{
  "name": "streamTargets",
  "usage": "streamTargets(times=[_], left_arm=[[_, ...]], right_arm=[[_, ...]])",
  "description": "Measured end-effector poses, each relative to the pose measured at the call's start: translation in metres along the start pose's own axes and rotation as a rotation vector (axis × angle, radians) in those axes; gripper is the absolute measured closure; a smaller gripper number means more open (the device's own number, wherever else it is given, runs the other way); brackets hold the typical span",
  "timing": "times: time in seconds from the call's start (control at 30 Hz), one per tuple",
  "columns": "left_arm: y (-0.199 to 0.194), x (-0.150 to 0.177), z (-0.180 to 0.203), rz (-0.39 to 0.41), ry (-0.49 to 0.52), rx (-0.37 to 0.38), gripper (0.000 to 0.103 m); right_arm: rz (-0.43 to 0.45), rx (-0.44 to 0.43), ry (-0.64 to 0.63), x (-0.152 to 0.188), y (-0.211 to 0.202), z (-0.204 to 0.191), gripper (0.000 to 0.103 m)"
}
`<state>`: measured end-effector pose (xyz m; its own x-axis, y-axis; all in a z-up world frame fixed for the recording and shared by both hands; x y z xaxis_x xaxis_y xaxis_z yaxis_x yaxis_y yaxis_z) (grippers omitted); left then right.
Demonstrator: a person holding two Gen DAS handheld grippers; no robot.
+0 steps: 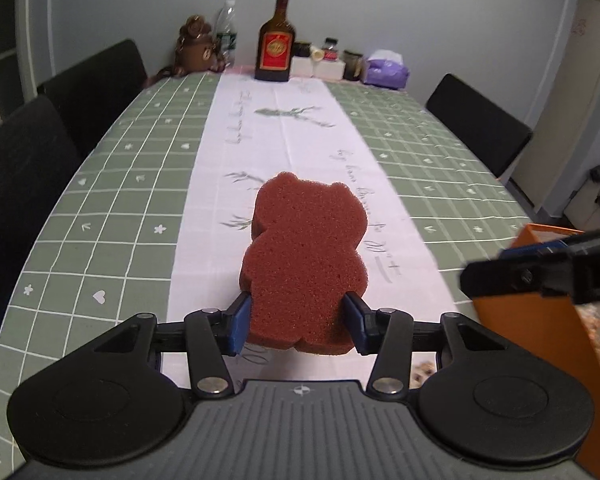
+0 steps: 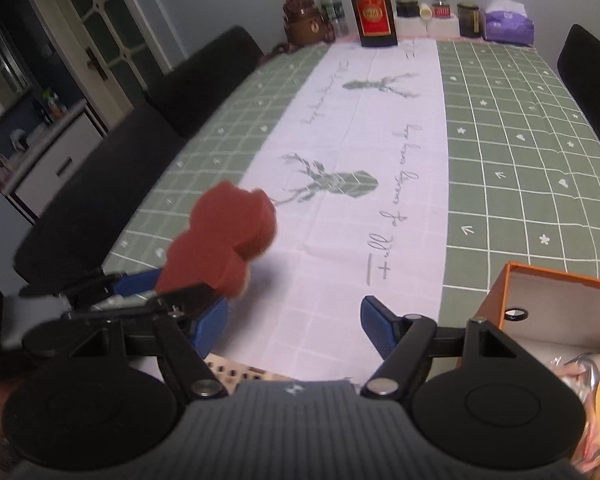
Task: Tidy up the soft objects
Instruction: 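Lift the red sponge with the left gripper and carry it over the box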
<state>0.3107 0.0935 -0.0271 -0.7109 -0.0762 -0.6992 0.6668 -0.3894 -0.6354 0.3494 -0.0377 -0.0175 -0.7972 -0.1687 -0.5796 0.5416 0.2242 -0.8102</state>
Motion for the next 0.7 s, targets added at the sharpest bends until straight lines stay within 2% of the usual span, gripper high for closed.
streamTargets(times=[0.13, 0.2, 0.47, 0.53, 0.6, 0.63, 0.7], left_arm=[[-0.023, 0.008, 0.028, 0.032, 0.036, 0.062, 0.048], [-0.032, 0.011, 0.040, 0.040, 0.051, 0.100, 0.048], [-0.054, 0.028, 0.095, 0.051, 0.121, 0.268, 0.048], [-0.053, 0.033, 0.109, 0.040, 0.145, 0.299, 0.048], [-0.051, 0.037, 0.122, 0.028, 0.164, 0.328, 0.048], [-0.049, 0.040, 0.128, 0.023, 0.177, 0.331, 0.048], [-0.046, 0.045, 0.140, 0.015, 0.205, 0.339, 0.048]], right_arm=[[0.053, -0.056, 0.076, 0.006, -0.031, 0.001, 0.025], [0.086, -0.077, 0.113, 0.011, -0.045, 0.002, 0.014], [0.101, -0.129, 0.221, 0.045, -0.083, 0.021, 0.015], [0.108, -0.125, 0.231, 0.054, -0.094, 0.027, 0.025], [0.113, -0.111, 0.237, 0.064, -0.104, 0.035, 0.042], [0.118, -0.090, 0.240, 0.068, -0.108, 0.040, 0.046], [0.130, -0.052, 0.246, 0.077, -0.117, 0.051, 0.068]])
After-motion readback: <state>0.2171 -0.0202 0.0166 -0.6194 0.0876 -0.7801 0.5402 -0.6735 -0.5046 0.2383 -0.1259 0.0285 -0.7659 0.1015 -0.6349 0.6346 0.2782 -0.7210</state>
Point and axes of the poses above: each gripper's, at about its wrist camera, not at the fingertips, and y roughly the way its jaws point, z to its right, x to its underside, the point moved 6 cm from there along y, roughly the way its jaws point, and after that the axes turned 15 degrees about x, right-handed, at the moved point
